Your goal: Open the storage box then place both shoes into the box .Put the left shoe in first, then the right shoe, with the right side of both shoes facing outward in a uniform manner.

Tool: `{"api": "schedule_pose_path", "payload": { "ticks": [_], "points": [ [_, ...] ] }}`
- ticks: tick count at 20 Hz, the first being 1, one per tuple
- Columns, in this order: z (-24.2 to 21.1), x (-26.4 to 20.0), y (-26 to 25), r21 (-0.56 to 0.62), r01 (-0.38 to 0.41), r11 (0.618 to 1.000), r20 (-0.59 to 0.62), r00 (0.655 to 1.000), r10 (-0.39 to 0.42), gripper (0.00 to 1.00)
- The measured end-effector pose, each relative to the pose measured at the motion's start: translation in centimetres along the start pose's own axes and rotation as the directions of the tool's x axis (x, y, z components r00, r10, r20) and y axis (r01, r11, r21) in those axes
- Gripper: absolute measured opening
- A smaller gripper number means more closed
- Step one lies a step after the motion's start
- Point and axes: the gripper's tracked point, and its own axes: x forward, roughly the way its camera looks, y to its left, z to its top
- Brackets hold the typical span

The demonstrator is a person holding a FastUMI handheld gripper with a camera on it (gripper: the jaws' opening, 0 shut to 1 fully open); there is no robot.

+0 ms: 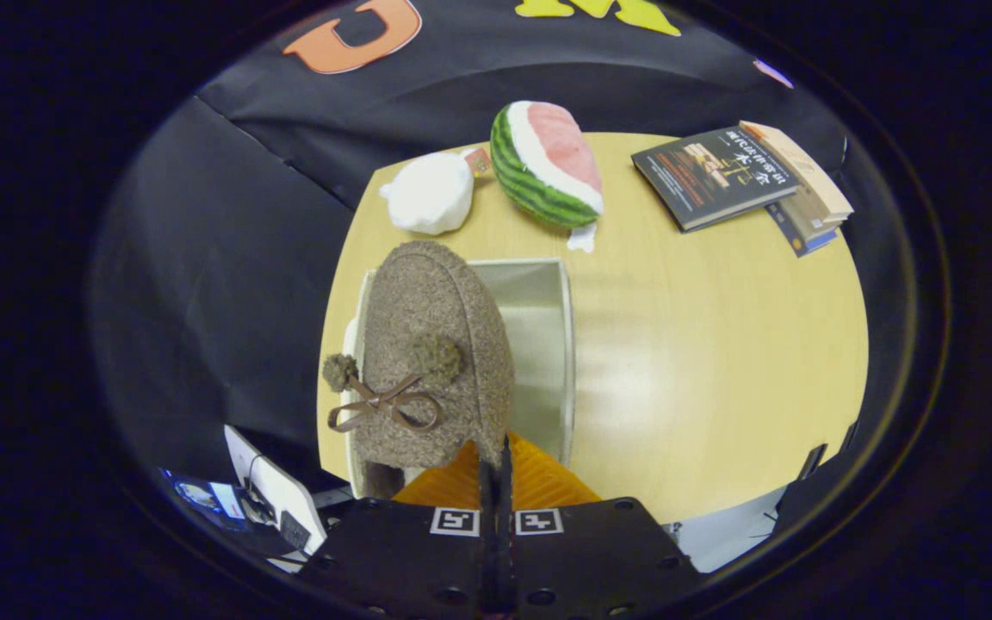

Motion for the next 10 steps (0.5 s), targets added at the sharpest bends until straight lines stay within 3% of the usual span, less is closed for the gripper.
{"api": "schedule_pose_path", "payload": {
  "ticks": [10],
  "points": [
    [-0.9,5.9,-2.4,0.016,0.210,0.978,0.006,0.978,-0.210,0.01]
  ]
}}
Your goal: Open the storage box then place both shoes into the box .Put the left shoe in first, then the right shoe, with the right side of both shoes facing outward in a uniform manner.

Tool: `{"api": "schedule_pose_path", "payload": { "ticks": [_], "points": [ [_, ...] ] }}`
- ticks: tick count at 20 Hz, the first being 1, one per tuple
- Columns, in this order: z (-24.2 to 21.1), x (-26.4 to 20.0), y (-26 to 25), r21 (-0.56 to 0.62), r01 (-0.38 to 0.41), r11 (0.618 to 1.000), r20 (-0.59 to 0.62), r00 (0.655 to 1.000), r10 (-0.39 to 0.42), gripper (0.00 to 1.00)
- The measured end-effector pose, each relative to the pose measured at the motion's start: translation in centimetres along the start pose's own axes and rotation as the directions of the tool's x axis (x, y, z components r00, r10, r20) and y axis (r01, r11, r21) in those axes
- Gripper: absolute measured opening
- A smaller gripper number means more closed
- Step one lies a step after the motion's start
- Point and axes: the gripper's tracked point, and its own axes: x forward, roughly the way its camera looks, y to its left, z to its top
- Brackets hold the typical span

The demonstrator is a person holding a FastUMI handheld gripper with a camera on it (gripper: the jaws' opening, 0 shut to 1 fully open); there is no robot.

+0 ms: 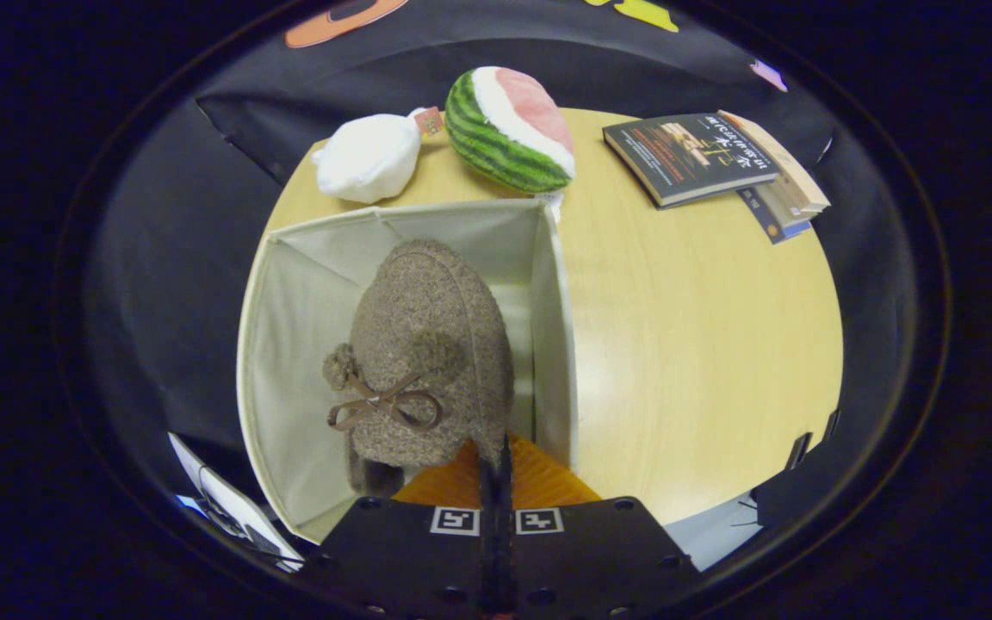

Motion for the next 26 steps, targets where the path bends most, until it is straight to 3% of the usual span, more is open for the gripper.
{"api": "schedule_pose_path", "payload": {
  "ticks": [12,18,22,26],
  "points": [
    [0.1,-0.3,-0.7,0.049,0.026,0.998,0.050,0.998,-0.029,0.07],
    [-0.3,-2.1,0.1,0.039,0.010,0.999,0.095,0.995,-0.014,0.23],
    [-0.1,-6.1,1.2,0.027,-0.085,0.996,0.170,0.982,0.079,0.34],
    [1.6,-12.7,-0.3,-0.032,-0.101,0.994,0.359,0.927,0.106,0.41]
  ]
}}
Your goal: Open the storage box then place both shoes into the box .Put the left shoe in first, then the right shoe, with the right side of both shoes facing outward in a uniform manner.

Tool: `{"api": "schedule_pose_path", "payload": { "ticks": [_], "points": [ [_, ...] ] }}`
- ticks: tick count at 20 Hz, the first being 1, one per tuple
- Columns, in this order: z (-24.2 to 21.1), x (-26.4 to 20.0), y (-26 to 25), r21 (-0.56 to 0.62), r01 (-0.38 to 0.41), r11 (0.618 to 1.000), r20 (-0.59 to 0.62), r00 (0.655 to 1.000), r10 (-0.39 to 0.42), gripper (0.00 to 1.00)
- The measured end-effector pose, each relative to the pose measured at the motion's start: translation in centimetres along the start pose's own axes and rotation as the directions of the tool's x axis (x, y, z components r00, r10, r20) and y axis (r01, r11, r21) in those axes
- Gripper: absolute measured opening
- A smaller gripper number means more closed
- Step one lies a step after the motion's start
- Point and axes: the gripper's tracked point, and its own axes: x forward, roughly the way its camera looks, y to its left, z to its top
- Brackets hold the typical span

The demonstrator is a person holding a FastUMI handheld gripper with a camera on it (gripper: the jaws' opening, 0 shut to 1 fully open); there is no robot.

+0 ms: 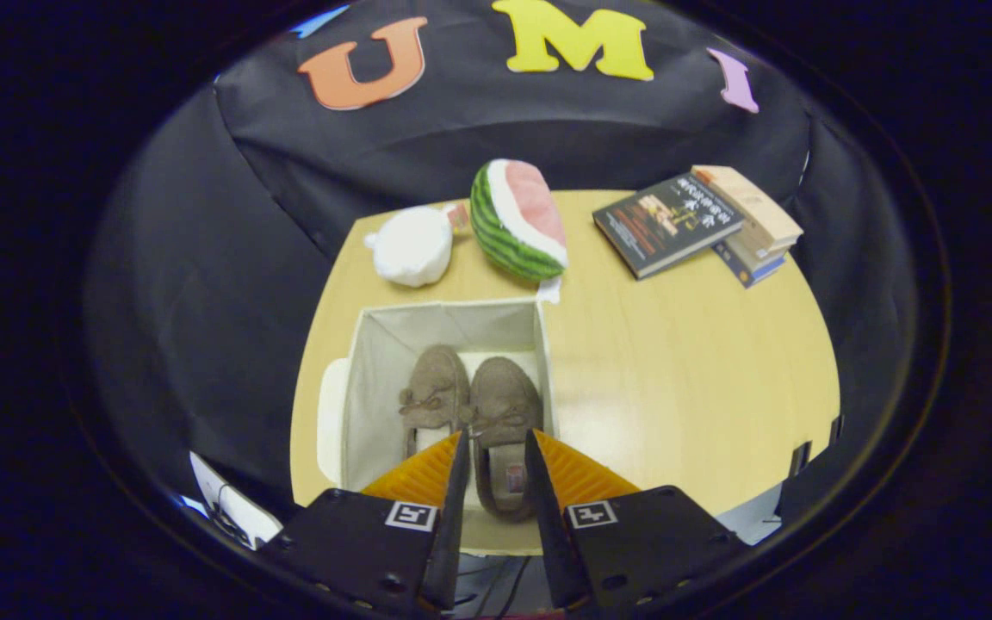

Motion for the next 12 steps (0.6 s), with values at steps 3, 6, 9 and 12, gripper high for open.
{"api": "schedule_pose_path", "payload": {
  "ticks": [3,6,9,12],
  "points": [
    [2.1,-4.4,-1.5,-0.039,0.003,0.999,0.133,0.991,0.002,0.57],
    [3.1,-8.4,-3.1,-0.072,-0.001,0.997,0.230,0.973,0.018,0.75],
    [4.4,-12.6,-6.2,-0.097,0.048,0.994,0.337,0.941,-0.013,0.94],
    [5.7,-17.3,-9.3,-0.091,0.101,0.991,0.459,0.887,-0.048,0.99]
  ]
}}
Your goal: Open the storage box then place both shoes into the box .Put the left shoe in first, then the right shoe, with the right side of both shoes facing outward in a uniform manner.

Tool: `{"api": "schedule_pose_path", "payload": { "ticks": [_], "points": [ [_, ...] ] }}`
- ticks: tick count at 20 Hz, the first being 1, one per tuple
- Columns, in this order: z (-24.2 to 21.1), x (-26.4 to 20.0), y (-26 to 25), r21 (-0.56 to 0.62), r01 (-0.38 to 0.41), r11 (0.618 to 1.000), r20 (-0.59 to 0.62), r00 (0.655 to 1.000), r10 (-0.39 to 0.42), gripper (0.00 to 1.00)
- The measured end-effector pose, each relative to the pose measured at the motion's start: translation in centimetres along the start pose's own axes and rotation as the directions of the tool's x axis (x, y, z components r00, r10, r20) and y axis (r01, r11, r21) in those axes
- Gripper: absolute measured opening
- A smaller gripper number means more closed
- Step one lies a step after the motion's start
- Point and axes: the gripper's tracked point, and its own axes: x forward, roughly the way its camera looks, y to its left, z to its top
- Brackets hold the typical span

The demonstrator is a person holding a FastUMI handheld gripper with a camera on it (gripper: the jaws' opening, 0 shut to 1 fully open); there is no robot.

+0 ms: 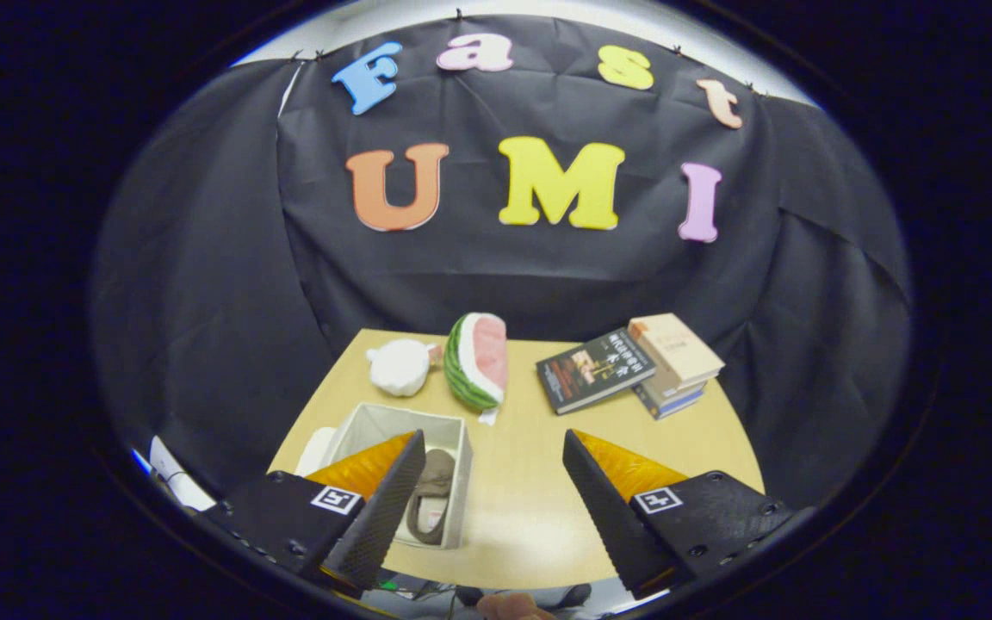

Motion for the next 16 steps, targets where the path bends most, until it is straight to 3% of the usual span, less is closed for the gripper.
{"api": "schedule_pose_path", "payload": {
  "ticks": [3,9,16],
  "points": [
    [1.3,-2.9,-4.1,0.014,0.055,0.998,0.106,0.993,-0.057,0.98],
    [4.1,-9.9,-8.4,0.080,0.059,0.995,0.342,0.936,-0.083,0.98],
    [6.8,-13.5,-11.8,0.111,0.064,0.992,0.460,0.881,-0.109,0.97]
  ]
}}
